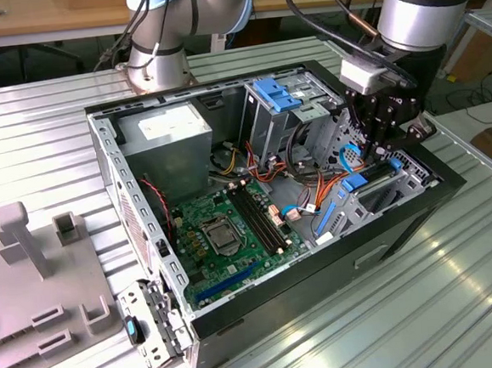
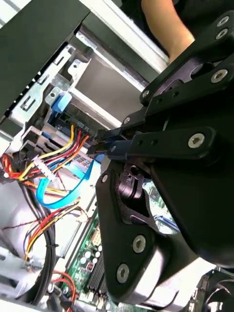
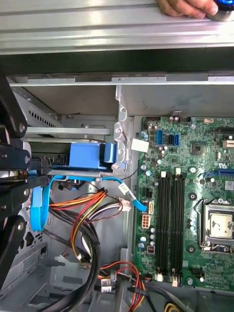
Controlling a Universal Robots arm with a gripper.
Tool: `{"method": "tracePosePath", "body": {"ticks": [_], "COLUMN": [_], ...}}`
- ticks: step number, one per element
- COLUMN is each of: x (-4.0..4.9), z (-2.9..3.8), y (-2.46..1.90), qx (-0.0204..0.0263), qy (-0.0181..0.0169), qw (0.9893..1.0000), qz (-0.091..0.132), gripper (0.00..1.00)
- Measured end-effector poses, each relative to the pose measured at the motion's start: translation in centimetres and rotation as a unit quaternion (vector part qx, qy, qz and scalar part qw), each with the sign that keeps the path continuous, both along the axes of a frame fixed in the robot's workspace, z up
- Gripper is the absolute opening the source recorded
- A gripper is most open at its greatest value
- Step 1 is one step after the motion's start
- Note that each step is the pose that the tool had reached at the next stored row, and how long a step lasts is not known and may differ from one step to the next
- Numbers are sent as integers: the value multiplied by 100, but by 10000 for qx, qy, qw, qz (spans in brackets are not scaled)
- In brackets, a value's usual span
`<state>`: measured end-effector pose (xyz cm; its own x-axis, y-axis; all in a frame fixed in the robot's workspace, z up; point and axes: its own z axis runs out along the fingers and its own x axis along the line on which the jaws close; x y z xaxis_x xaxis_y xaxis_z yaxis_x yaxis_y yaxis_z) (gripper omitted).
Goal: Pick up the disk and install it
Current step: 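Insert the second disk wire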
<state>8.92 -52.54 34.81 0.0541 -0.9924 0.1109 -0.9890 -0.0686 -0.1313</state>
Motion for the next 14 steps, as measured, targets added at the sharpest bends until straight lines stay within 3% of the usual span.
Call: {"method": "tracePosePath", "body": {"ticks": [1, 2, 4, 6, 9, 12, 14], "x": [0, 0, 0, 0, 0, -15, -16], "z": [0, 0, 0, 0, 1, 0, 1], "y": [-4, -21, -101, -122, -204, -236, -278], "qx": [48, 136, 270, 315, 416, 529, 549], "qy": [-4, -7, -11, -12, -17, -82, -93], "qw": [10000, 9999, 9996, 9995, 9991, 9986, 9984], "qz": [-1, 0, 0, 0, 0, 3, 2], "gripper": [16, 16, 16, 16, 16, 16, 16]}}
